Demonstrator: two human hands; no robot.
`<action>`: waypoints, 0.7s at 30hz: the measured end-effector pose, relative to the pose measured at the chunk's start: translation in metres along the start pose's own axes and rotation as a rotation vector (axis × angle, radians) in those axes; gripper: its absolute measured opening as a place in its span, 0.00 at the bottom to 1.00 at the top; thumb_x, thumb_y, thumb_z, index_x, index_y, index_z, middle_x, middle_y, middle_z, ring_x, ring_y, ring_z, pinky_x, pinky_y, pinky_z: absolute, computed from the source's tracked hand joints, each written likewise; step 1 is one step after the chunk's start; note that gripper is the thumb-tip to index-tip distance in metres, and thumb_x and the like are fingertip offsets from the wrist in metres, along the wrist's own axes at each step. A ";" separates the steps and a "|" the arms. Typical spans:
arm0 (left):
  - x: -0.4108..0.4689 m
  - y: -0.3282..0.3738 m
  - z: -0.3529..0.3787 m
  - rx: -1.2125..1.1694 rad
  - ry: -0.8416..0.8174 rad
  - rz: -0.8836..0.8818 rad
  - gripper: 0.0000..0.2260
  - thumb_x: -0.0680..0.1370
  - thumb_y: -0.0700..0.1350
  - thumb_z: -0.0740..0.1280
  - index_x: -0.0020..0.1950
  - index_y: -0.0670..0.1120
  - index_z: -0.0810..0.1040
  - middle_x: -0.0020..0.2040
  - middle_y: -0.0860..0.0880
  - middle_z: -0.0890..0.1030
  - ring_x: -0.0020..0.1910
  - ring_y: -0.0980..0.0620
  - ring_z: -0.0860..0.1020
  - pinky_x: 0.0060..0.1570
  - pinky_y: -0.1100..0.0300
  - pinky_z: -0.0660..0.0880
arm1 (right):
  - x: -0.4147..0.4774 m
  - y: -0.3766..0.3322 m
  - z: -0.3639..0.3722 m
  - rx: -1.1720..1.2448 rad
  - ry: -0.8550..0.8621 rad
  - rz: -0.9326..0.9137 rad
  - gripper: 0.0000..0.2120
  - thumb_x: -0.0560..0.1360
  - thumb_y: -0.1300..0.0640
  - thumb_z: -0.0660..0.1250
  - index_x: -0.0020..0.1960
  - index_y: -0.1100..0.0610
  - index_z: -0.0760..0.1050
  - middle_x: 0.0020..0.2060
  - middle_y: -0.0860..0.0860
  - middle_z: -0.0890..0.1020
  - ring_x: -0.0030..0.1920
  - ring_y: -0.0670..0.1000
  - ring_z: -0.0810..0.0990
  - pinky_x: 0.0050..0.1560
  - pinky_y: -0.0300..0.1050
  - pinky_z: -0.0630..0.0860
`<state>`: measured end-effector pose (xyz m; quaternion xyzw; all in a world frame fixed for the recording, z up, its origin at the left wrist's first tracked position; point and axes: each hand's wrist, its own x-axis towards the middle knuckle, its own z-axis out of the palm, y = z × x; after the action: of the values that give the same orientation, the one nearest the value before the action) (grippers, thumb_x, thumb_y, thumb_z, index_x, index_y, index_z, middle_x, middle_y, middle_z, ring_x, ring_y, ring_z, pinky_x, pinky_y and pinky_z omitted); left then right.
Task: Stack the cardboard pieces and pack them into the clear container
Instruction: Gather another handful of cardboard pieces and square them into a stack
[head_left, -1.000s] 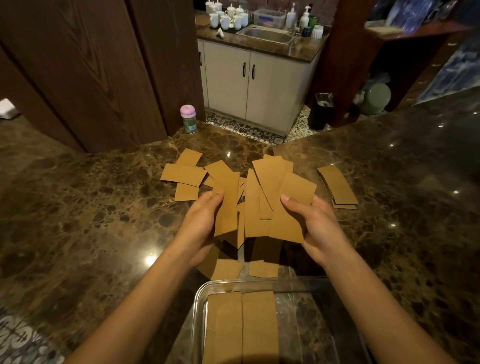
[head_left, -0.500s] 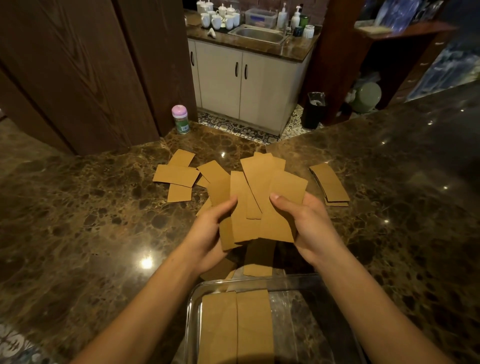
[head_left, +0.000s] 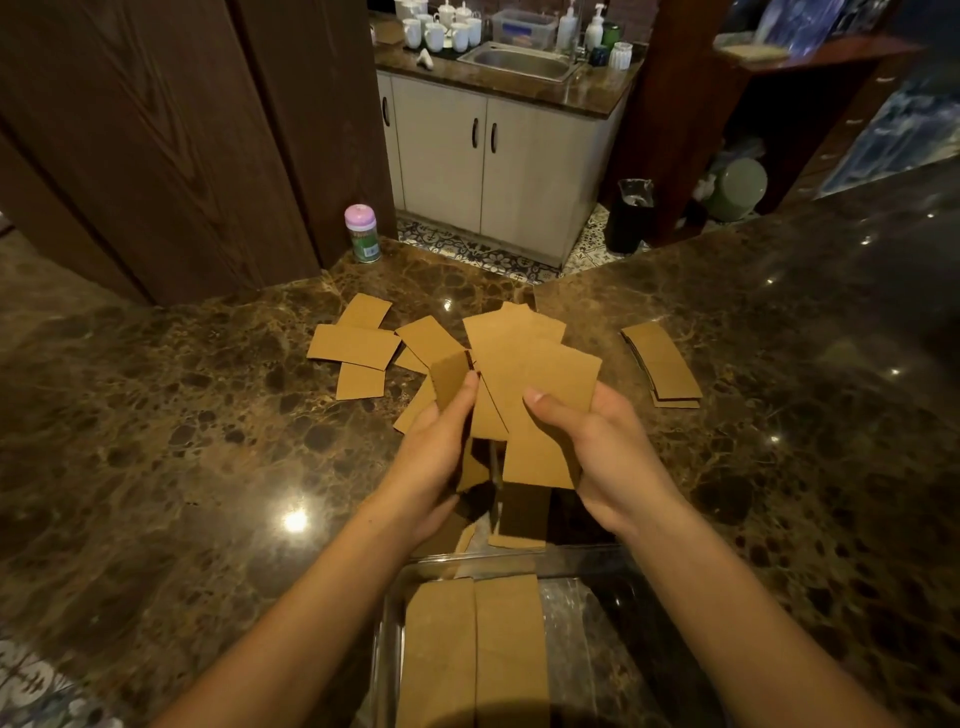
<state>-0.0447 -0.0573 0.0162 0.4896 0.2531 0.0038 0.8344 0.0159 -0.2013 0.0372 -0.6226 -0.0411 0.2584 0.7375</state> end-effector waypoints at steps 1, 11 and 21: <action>-0.001 0.002 0.000 -0.072 -0.044 -0.042 0.17 0.83 0.55 0.62 0.66 0.48 0.81 0.58 0.44 0.86 0.59 0.46 0.84 0.62 0.47 0.78 | 0.001 0.000 0.001 0.043 -0.013 0.030 0.10 0.82 0.62 0.68 0.60 0.52 0.80 0.50 0.50 0.89 0.49 0.48 0.88 0.44 0.42 0.84; 0.000 0.006 -0.013 -0.377 -0.182 -0.089 0.18 0.82 0.37 0.62 0.73 0.40 0.71 0.63 0.31 0.80 0.55 0.35 0.84 0.47 0.41 0.84 | 0.006 -0.005 -0.020 0.197 0.131 0.065 0.12 0.81 0.63 0.68 0.63 0.54 0.80 0.52 0.54 0.89 0.54 0.55 0.88 0.46 0.52 0.85; 0.001 0.004 -0.009 -0.225 -0.078 0.013 0.14 0.82 0.37 0.64 0.68 0.42 0.74 0.52 0.40 0.86 0.46 0.43 0.86 0.43 0.48 0.85 | 0.000 -0.006 -0.026 0.071 0.070 0.040 0.12 0.80 0.60 0.69 0.63 0.51 0.80 0.53 0.51 0.89 0.54 0.52 0.88 0.51 0.50 0.83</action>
<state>-0.0467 -0.0474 0.0154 0.3943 0.2152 0.0187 0.8932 0.0278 -0.2248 0.0368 -0.6053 0.0064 0.2526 0.7548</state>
